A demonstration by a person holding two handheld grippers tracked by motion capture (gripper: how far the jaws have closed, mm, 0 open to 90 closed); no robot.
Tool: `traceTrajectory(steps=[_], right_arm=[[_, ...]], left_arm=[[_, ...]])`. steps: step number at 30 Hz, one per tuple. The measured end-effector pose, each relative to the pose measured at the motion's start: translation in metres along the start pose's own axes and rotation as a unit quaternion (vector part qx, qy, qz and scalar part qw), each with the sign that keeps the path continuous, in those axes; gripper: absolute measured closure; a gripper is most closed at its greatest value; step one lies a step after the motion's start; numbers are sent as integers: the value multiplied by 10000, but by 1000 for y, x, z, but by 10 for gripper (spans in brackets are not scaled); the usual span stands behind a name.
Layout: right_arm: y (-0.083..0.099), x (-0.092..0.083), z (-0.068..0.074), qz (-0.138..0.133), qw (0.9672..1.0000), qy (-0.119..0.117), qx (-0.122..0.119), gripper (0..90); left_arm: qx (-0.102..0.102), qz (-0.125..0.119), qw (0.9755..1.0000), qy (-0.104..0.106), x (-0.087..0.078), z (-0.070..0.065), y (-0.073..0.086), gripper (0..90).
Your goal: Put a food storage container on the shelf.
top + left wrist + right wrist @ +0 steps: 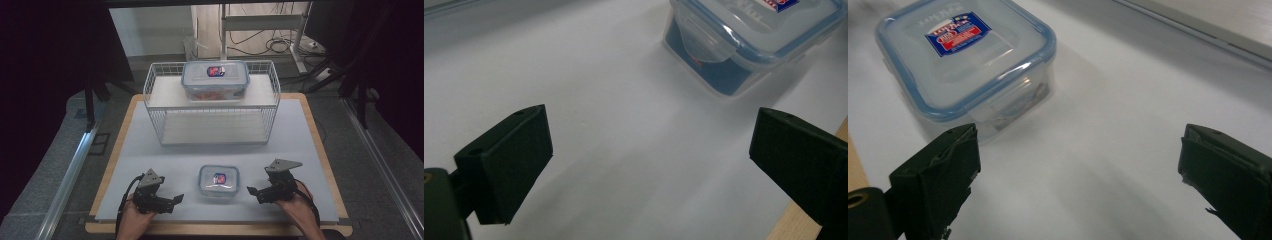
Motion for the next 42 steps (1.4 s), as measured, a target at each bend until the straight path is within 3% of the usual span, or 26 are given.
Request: traceTrajectory(steps=[5, 8, 11, 14, 19, 23, 28, 32, 37, 42], right_arm=[[-5, 3, 6, 15, 9995, -220, 205, 36], [-8, 5, 12, 57, 9996, -233, 111, 31], [-9, 9, 17, 229, 9991, -297, 218, 16], [-11, 13, 21, 335, 9988, -321, 179, 80], [-21, 17, 28, 327, 9974, -578, 287, 238], [-23, 26, 30, 461, 9948, -794, 432, 236], [-22, 39, 35, 664, 9852, -1329, 854, 201], [-22, 43, 38, 762, 9796, -1539, 1045, 216], [-20, 37, 39, 761, 9801, -1545, 987, 305], [-19, 28, 40, 589, 9821, -1531, 930, 418]], left_arm=[[-249, -141, 9989, 385, 5, -1, -17, 50], [-385, -242, 9973, 575, 10, -1, -28, 80], [-349, -228, 9970, 651, 18, -1, -36, 113], [-255, -184, 9964, 784, 27, -5, -42, 141], [-247, -8, 9923, 1211, 44, -17, -50, 151], [-261, 219, 9891, 1435, 57, -23, -49, 138], [-384, 356, 9832, 1748, 67, -31, -47, 131], [-528, 362, 9788, 1948, 67, -35, -46, 166], [-382, 370, 9828, 1770, 60, -36, -45, 237], [-525, 323, 9821, 1782, 53, -39, -41, 326]])
Point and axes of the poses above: each handheld gripper's, and its own axes: x roughly forward along the jaws, y roughly out of its underside, z roughly to its left, the point moved 9 cm from there along x, roughly forward along the jaws, and after that the axes turned 2 degrees about x, right-handed, at the moved point
